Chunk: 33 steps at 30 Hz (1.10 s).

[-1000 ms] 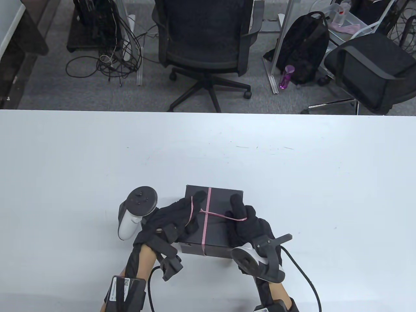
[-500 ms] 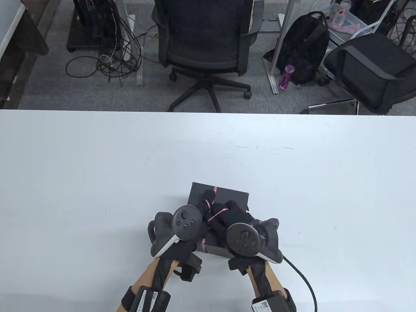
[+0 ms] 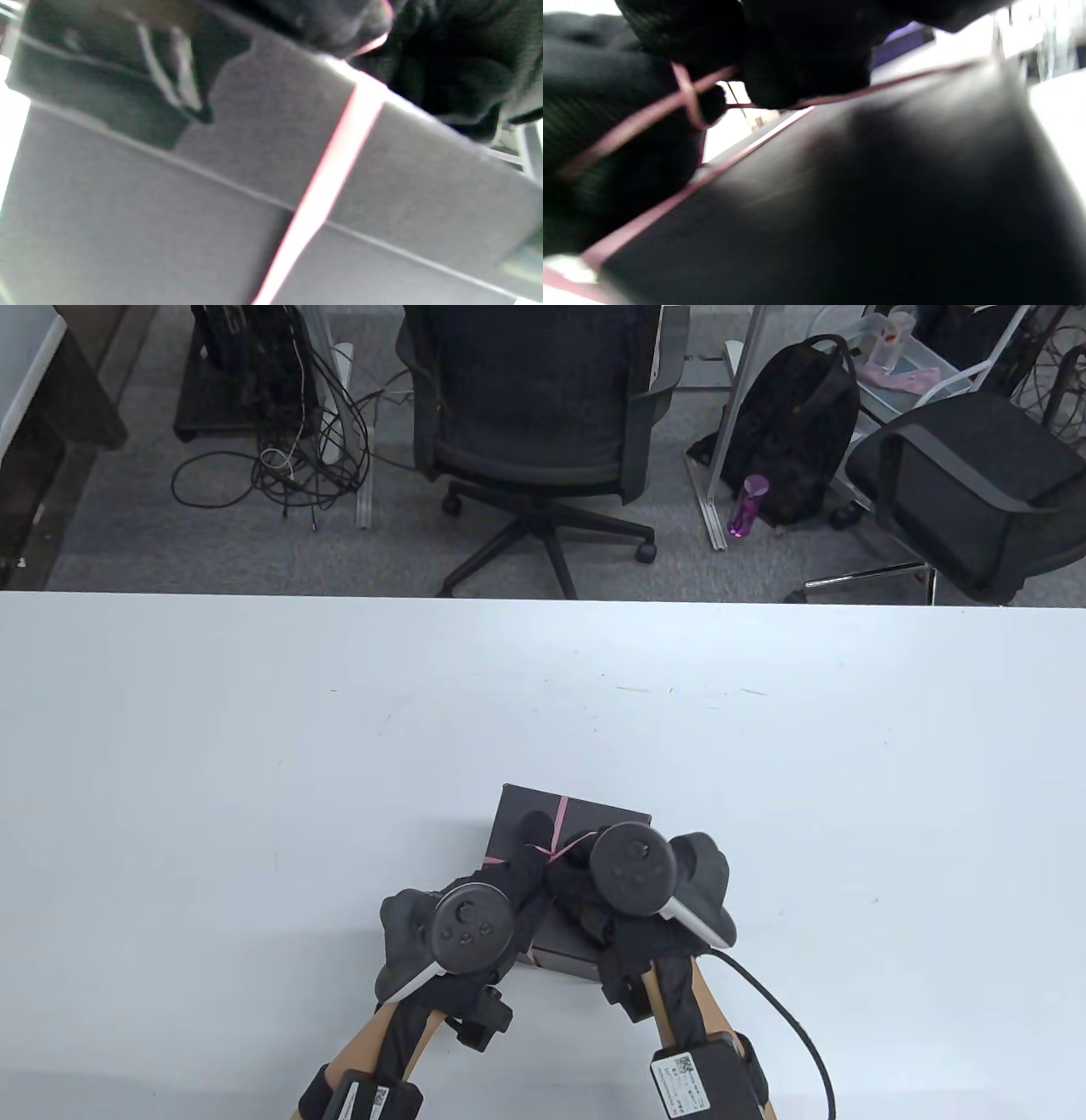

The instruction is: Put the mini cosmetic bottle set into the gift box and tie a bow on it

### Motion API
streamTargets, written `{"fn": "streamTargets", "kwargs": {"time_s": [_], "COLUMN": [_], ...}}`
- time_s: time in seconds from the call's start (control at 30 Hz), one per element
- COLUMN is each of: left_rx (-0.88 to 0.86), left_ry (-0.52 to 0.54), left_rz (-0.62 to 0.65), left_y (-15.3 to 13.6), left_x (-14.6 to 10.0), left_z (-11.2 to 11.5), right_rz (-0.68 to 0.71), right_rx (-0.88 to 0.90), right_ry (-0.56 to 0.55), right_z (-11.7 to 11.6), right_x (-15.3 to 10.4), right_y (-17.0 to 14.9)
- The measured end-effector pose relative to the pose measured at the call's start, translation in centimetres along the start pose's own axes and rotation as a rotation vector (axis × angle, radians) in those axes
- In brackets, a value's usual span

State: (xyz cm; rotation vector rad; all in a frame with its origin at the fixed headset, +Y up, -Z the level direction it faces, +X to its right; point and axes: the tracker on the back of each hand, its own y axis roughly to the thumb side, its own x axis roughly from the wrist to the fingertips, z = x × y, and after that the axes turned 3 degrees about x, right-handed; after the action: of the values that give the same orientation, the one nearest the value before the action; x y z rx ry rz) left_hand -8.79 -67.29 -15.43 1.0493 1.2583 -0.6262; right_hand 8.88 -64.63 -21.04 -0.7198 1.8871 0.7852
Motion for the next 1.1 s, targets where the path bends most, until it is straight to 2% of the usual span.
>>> {"fn": "streamTargets", "kwargs": {"time_s": [0.1,0.17,0.3,0.47,0.7,1.1], "left_rx": [0.01,0.025,-0.116,-0.052,0.208,0.163], "left_ry": [0.05,0.016,-0.043,-0.074,0.034,0.07], "left_rz": [0.067,0.106,0.223,0.268,0.262,0.201], "left_y": [0.0,0.0,-0.6,-0.3,0.9,0.4], "left_x": [-0.1,0.2,0.6,0.5,-0.2,-0.2], "left_z": [0.3,0.3,0.4,0.2,0.2,0.3], "right_rz": [-0.006,0.011,0.063,0.093,0.116,0.207], "right_rx": [0.055,0.039,0.039,-0.045,-0.062,-0.077], "right_ry": [0.117,0.143,0.191,0.171,0.125,-0.066], "right_z": [0.1,0.1,0.1,-0.3,-0.5,-1.3], "right_x": [1.0,1.5,1.9,1.7,1.2,-0.8], "right_y": [-1.1,-1.3,-1.8,-1.4,-1.6,-2.1]}}
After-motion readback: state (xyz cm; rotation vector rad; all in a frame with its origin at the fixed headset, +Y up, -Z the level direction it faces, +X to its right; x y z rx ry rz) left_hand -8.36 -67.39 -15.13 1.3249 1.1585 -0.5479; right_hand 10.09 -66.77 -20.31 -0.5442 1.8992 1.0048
